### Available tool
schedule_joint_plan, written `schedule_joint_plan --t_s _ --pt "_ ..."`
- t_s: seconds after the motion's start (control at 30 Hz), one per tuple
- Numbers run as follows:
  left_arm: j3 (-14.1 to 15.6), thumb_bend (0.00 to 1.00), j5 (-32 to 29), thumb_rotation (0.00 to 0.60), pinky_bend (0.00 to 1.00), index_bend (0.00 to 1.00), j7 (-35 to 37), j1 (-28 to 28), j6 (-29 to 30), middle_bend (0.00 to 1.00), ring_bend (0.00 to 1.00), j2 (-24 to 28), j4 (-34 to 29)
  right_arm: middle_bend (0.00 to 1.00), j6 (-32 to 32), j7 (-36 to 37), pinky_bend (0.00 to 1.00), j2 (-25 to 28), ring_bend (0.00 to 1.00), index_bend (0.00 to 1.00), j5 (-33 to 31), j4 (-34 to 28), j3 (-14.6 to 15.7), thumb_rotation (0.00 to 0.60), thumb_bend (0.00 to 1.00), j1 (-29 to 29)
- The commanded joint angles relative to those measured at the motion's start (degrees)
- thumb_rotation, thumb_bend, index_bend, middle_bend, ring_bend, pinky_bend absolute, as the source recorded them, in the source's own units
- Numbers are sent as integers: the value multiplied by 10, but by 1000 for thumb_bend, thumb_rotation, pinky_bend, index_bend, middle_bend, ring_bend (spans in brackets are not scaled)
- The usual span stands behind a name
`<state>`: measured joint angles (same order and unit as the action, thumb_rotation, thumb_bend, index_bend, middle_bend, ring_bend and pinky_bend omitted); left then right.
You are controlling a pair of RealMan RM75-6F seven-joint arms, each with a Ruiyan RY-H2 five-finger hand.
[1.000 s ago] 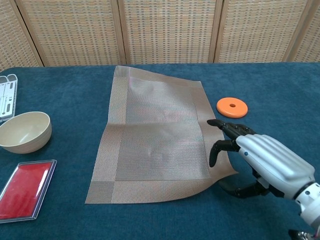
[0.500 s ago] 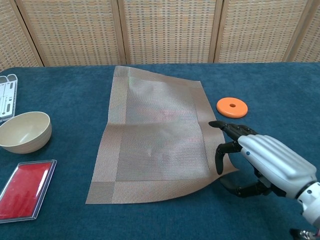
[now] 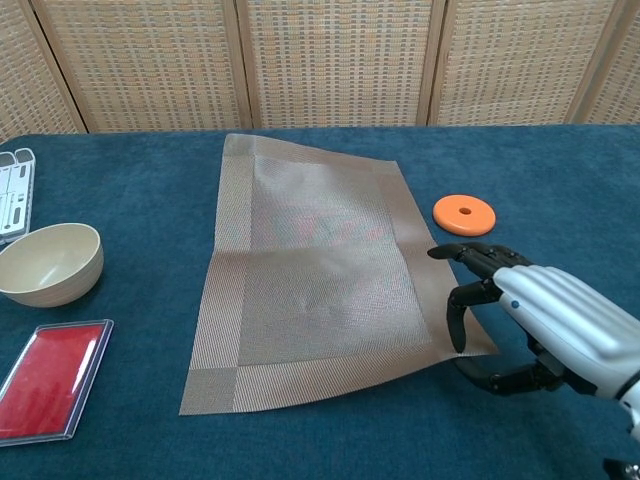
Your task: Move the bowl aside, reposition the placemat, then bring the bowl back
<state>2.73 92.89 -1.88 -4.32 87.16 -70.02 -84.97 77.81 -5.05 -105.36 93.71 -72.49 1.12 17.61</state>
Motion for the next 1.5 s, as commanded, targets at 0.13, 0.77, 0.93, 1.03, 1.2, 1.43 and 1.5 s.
schedule_joint_plan --t_s 0.13,0.77,0.93,1.03,1.2,1.43,1.5 --pt "0 117 2 600 0 9 -2 1 0 0 0 0 -1 163 9 2 104 14 0 683 6 -7 7 600 542 -6" --pt "1 117 7 600 0 9 -11 1 0 0 0 -1 -7 163 89 83 105 132 0 702 17 4 32 600 539 -63" --pt "0 117 6 600 0 9 -14 1 -1 0 0 -1 -10 163 86 98 105 152 0 706 -3 14 11 600 538 -60" --pt "0 117 5 600 0 9 -16 0 -4 0 0 -1 -12 163 68 106 106 165 0 707 -24 18 -8 600 538 -52" --pt "-2 117 3 600 0 9 -20 -2 -8 0 0 -2 -14 164 22 100 105 186 0 708 -78 42 -60 600 538 -25" --pt "-3 117 0 600 0 9 -31 -5 -16 0 0 -4 -19 168 -39 76 106 214 0 707 -134 44 -108 600 534 10" --pt "-3 117 1 600 0 9 -35 -6 -17 0 0 -5 -20 171 -53 55 106 216 0 706 -150 48 -119 600 533 20"
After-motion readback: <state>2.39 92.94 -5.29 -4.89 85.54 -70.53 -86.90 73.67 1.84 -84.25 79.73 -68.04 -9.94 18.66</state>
